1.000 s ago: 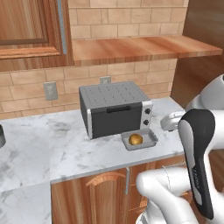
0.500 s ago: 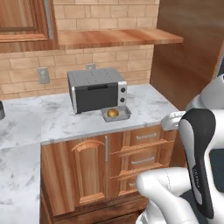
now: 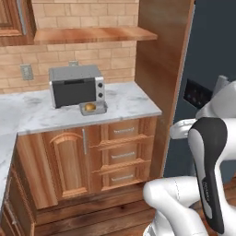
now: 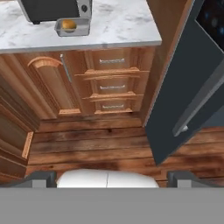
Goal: Take the corn and potato out of the freezer and place them in the tupperware container on the counter. Then put the tupperware containing the vegetables back in the freezer.
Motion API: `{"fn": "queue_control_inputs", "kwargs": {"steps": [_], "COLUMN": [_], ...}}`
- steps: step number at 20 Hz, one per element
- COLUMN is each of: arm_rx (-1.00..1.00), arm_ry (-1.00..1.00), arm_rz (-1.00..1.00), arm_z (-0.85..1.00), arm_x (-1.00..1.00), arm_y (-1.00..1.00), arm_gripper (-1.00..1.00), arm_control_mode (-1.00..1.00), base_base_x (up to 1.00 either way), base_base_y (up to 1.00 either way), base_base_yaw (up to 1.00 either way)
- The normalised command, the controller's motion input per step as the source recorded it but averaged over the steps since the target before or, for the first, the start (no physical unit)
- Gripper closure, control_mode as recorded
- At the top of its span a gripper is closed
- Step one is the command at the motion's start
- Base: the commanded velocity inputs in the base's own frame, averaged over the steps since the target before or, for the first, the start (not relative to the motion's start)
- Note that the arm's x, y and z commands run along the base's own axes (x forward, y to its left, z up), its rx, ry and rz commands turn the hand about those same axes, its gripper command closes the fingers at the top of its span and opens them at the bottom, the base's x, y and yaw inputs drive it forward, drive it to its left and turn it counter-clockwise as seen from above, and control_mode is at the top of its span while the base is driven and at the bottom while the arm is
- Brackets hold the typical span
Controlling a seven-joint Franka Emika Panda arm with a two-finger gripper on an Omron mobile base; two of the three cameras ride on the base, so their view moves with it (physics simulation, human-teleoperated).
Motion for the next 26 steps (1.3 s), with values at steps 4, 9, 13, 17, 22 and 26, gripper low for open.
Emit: {"fn": "queue_control_inputs", "kwargs": {"steps": [4,9,13,17,22,26], "arm_rx": [0.0,0.0,0.0,0.0,0.0,0.0], "arm_ry": [0.0,0.0,0.0,0.0,0.0,0.0], "arm_rz": [0.0,0.0,0.0,0.0,0.0,0.0], "arm_z": [0.0,0.0,0.0,0.0,0.0,0.0], "arm_x": [0.0,0.0,0.0,0.0,0.0,0.0], "arm_y": [0.0,0.0,0.0,0.0,0.0,0.0], "arm_gripper": [-1.0,-1.0,-1.0,-1.0,-1.0,-1.0], "arm_control_mode": [1.0,1.0,1.0,1.0,1.0,1.0], "base_base_x": [0.0,-0.05,-0.31,-0.31,-0.11,0.0], "base_base_y": [-0.71,-0.64,-0.64,-0.67,-0.78,-0.79], "base_base_yaw": [0.11,0.11,0.08,0.05,0.03,0.02]}}
